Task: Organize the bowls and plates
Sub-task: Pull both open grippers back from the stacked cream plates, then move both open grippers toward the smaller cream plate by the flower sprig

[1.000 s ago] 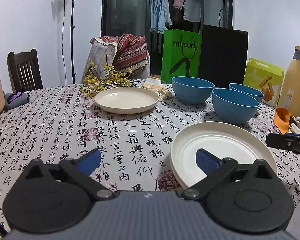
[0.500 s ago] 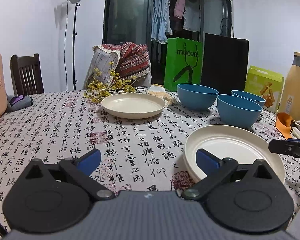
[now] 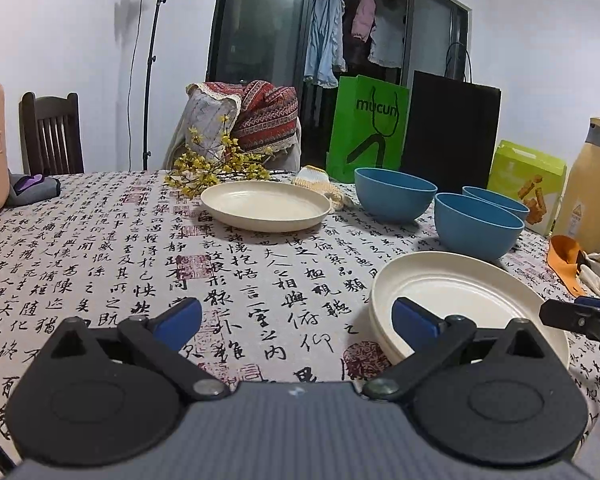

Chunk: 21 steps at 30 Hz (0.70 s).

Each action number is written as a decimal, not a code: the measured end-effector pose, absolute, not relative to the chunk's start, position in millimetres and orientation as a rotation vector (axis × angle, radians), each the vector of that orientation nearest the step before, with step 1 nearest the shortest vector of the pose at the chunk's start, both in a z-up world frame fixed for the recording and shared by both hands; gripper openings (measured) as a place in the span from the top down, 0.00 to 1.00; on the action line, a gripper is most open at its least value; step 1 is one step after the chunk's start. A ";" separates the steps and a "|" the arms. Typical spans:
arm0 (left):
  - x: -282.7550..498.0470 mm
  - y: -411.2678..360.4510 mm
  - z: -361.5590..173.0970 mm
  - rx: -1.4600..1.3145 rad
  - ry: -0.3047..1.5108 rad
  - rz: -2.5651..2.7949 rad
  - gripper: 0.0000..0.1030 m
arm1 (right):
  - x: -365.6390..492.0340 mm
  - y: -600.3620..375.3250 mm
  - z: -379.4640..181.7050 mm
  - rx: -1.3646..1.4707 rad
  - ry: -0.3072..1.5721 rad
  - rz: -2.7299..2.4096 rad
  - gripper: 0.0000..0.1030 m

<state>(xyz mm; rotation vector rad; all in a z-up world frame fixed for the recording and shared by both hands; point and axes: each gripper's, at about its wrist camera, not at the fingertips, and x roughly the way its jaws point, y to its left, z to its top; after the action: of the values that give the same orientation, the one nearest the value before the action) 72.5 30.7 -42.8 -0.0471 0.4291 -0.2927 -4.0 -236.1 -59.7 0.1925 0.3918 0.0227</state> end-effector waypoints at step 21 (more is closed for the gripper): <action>69.5 30.4 -38.3 -0.051 0.420 -0.288 0.00 | -7.8 -224.3 -49.0 0.180 0.348 0.021 0.00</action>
<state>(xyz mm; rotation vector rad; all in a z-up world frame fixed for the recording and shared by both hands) 69.5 30.4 -38.3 -0.0506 0.4201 -0.2880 -7.8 -224.3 -49.0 0.1804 0.3479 0.0206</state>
